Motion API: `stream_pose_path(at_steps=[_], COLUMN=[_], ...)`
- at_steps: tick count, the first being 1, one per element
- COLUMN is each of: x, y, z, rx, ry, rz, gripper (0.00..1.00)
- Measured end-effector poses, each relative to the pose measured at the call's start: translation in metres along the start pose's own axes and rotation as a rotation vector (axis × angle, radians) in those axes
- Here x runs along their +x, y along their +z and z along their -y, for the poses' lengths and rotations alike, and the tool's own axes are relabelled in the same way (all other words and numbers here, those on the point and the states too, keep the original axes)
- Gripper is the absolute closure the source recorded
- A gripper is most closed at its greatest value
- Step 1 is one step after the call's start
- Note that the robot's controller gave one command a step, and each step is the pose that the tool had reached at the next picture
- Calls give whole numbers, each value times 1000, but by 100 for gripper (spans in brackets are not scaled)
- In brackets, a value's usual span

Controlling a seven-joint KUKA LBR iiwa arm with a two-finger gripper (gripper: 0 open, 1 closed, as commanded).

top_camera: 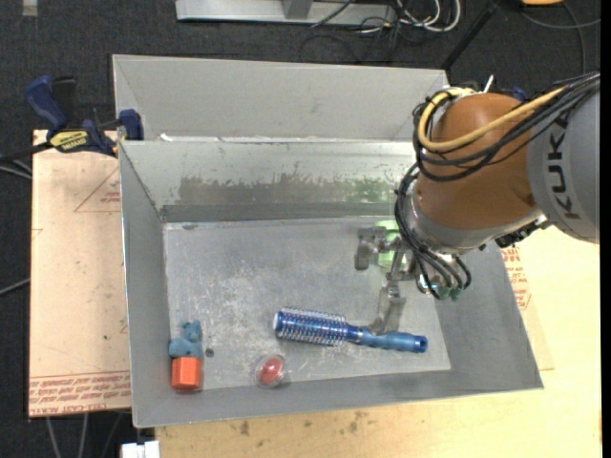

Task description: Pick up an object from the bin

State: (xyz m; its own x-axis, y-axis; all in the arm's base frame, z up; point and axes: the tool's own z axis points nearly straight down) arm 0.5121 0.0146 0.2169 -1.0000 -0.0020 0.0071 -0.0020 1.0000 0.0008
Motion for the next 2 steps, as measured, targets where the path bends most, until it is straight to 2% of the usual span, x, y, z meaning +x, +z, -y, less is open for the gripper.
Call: stream_pose_path(at_steps=[1, 2], x=[10, 5], y=[152, 116], z=[-5, -34], rx=[-1, -3], ry=[122, 133], rz=[0, 11], gripper=[0, 0])
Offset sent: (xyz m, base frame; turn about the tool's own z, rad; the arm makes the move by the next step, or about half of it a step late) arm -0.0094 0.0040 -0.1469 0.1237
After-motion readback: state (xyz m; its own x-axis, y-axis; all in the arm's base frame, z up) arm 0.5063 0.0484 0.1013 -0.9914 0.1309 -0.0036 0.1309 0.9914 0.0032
